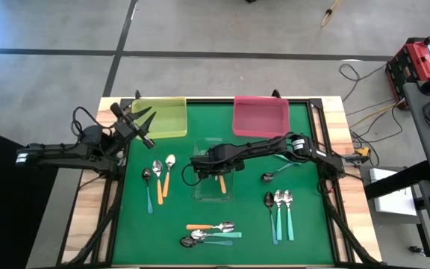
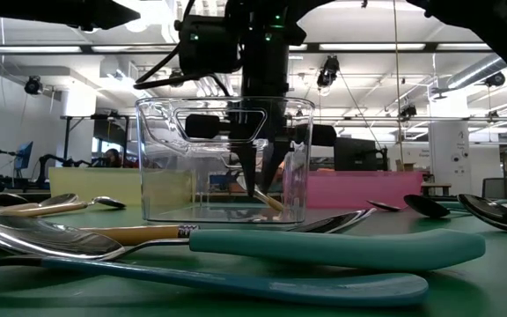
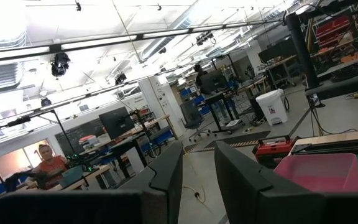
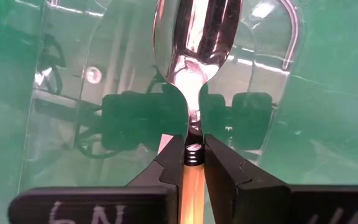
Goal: Sort silverware by color (type)
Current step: Put the top right yellow spoon into the transparent bin
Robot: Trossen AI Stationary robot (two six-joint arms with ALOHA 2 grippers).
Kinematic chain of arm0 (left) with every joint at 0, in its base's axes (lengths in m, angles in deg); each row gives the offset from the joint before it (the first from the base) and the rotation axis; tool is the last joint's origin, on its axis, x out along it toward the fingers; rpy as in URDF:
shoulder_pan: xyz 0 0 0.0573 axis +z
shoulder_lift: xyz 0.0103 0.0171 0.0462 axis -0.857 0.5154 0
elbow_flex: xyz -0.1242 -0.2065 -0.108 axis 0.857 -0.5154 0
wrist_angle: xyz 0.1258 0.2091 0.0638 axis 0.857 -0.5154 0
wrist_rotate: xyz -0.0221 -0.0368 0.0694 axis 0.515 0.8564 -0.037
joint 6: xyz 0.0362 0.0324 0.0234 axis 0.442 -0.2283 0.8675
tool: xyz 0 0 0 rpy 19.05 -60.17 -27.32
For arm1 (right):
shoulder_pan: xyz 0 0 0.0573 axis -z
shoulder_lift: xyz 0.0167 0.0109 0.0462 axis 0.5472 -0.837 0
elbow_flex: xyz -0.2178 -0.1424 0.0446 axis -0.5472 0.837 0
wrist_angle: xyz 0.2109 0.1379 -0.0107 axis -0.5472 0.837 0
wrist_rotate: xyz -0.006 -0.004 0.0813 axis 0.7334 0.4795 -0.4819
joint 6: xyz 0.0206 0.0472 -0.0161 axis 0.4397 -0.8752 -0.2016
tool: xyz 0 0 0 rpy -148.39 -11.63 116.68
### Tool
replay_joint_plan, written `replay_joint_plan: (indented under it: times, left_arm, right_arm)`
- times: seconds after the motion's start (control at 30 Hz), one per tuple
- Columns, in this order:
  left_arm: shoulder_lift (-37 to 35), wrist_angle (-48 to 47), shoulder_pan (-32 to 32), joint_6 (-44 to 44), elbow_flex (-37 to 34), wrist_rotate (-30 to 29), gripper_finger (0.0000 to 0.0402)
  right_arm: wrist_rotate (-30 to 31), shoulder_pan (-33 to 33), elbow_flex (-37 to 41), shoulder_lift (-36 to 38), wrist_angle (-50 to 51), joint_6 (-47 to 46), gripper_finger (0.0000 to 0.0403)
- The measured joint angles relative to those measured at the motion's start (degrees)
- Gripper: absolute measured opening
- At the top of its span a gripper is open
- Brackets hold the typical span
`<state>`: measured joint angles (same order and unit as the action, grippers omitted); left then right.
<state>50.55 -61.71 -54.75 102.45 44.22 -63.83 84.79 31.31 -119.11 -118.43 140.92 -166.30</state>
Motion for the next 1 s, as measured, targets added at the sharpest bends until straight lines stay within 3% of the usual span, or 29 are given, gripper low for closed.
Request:
replay_joint_plan:
  times: [1.0]
  left_arm:
    - [0.0, 0.0, 0.0, 0.2, 0.0, -0.1, 0.0077]
  right_arm:
    - [-0.6, 0.0, 2.7, 0.2, -2.6, 0.5, 0.0033]
